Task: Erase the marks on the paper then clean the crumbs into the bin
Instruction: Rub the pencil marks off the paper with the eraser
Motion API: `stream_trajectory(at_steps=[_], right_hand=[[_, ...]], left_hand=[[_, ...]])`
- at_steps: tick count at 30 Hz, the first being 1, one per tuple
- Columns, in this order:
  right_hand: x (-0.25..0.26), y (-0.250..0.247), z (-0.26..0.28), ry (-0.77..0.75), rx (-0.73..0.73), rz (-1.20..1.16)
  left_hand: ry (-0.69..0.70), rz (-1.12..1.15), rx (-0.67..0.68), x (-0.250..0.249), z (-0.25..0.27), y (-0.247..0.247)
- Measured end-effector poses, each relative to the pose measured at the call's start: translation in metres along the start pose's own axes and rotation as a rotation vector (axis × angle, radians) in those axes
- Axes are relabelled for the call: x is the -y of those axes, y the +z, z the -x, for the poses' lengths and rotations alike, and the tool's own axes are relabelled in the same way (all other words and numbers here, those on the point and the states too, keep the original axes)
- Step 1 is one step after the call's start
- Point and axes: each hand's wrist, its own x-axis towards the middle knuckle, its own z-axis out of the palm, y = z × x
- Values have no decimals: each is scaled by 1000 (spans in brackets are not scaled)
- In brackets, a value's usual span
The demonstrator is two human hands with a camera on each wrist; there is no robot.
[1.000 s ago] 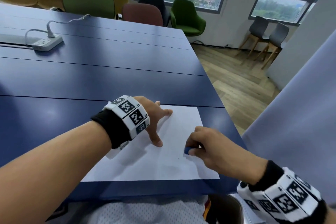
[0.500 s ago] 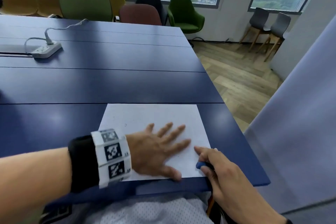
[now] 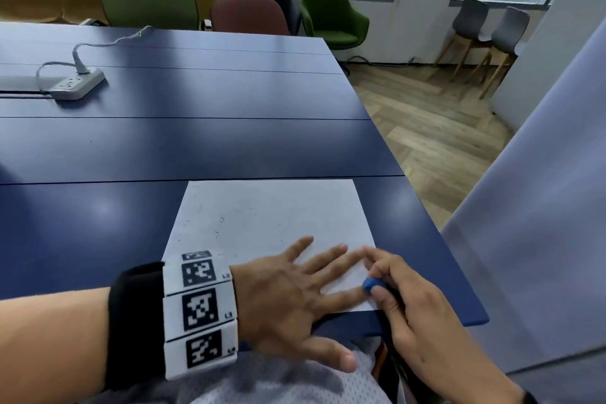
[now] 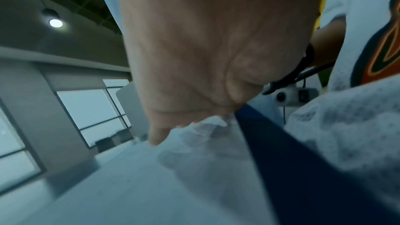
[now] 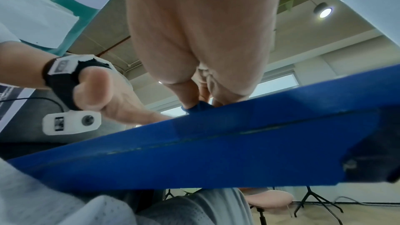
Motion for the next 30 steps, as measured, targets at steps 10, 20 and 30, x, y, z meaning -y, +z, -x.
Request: stream_trajectory(at_steps=[10,20,30], right_hand=[[0,-10,-5,107,-3,-83],[-9,-13,-12,127,17,-23],[-6,-12,-17,124,50,158]], left_hand=[[-317,68,78,23,1,3],[-568,224,92,22,-2,-4],[-596,202,99,57,-11,-17]])
